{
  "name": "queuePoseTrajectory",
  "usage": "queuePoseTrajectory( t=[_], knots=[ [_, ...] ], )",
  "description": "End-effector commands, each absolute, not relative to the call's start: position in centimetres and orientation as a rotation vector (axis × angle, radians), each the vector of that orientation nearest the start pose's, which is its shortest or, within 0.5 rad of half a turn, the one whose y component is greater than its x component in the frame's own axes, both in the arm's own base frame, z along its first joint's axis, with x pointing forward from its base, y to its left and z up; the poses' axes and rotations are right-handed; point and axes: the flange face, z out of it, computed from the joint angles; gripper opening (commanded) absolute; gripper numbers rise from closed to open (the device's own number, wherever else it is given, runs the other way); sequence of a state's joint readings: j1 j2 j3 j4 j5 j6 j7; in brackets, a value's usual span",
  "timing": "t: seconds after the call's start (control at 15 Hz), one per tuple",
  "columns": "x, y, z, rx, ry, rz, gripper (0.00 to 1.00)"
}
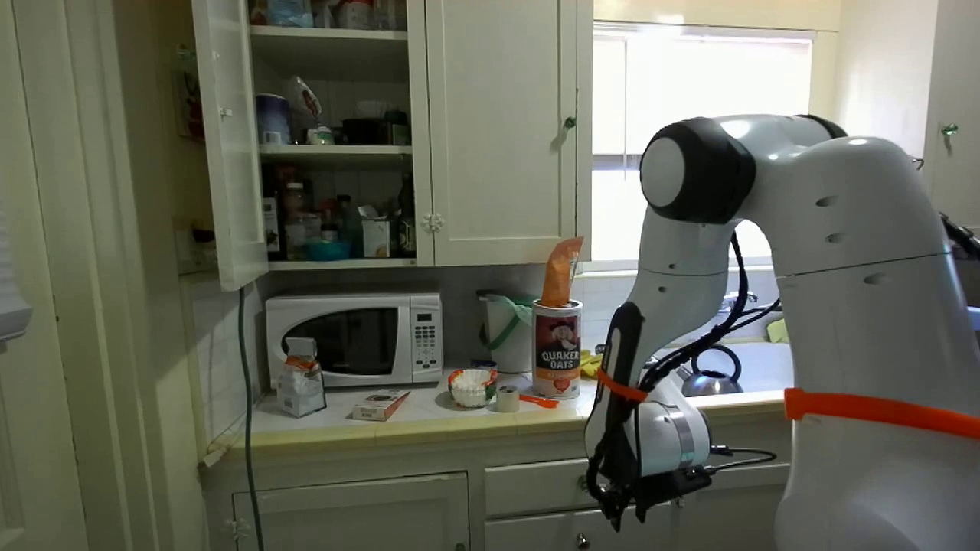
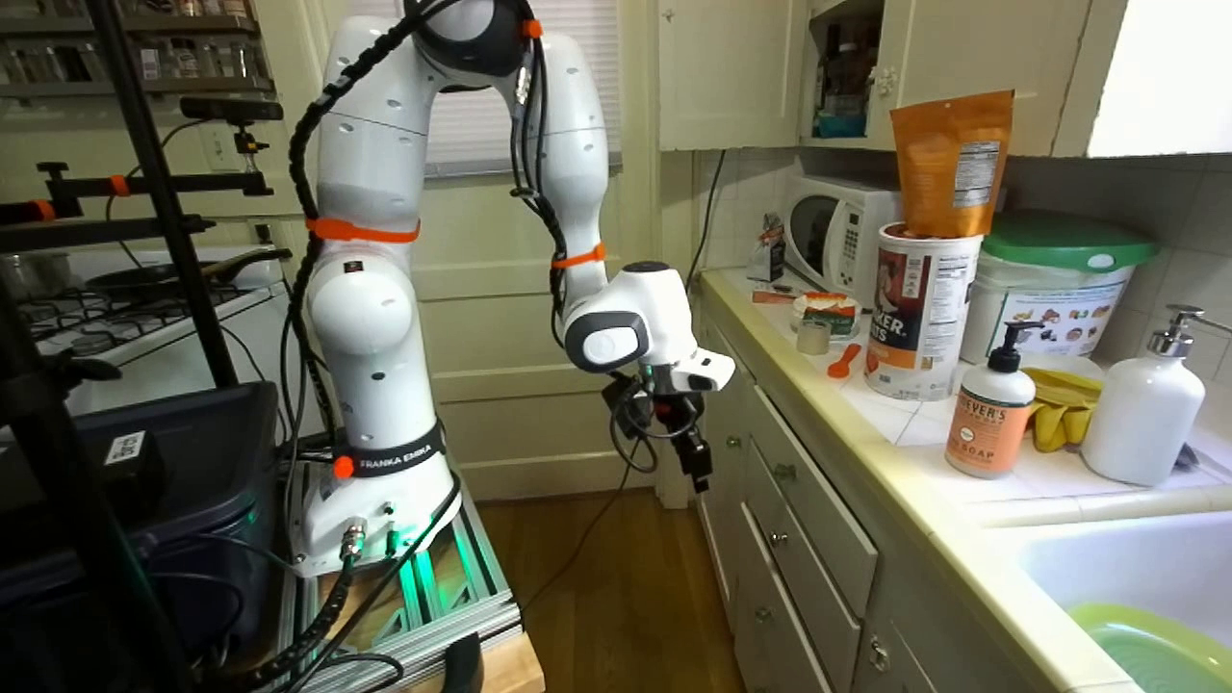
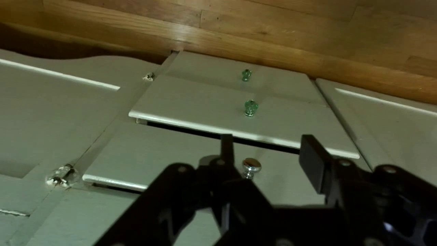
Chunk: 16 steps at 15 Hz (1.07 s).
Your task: Close the open drawer.
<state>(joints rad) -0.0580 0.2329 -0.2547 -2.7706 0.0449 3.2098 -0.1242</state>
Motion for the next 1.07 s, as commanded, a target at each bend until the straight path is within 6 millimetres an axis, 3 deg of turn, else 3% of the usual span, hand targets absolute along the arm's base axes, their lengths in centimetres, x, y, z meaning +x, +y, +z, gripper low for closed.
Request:
queuePoseTrajectory(
  t=[0.0, 0.07, 0.13, 0.2, 0.27, 0.33, 0.47, 0.53, 0.73, 0.8, 0.87, 1.0],
  knots=[
    [37.3, -15.7, 21.5, -3.17, 0.391, -0.236, 0.86],
    [37.4, -16.6, 22.6, -3.169, 0.4, -0.217, 0.93],
    [34.4, -16.0, 23.3, -3.153, 0.367, -0.169, 0.99],
    [34.2, -16.5, 24.4, -3.154, 0.328, -0.108, 1.0],
    [35.7, -17.2, 25.1, -3.134, 0.272, -0.055, 1.0],
    [35.2, -16.7, 25.8, -3.082, 0.217, -0.014, 1.0],
    [34.4, -16.7, 28.9, -3.072, 0.195, 0.049, 1.0],
    [32.7, -15.8, 30.0, -3.083, 0.197, 0.078, 1.0],
    [32.2, -15.0, 34.6, -3.11, 0.14, -0.027, 1.0],
    [32.6, -15.2, 37.5, -3.132, 0.117, -0.174, 1.0],
    [34.1, -15.6, 34.0, -3.104, 0.149, -0.034, 1.0],
    [33.8, -15.5, 37.2, -3.12, 0.137, -0.163, 1.0]
  ],
)
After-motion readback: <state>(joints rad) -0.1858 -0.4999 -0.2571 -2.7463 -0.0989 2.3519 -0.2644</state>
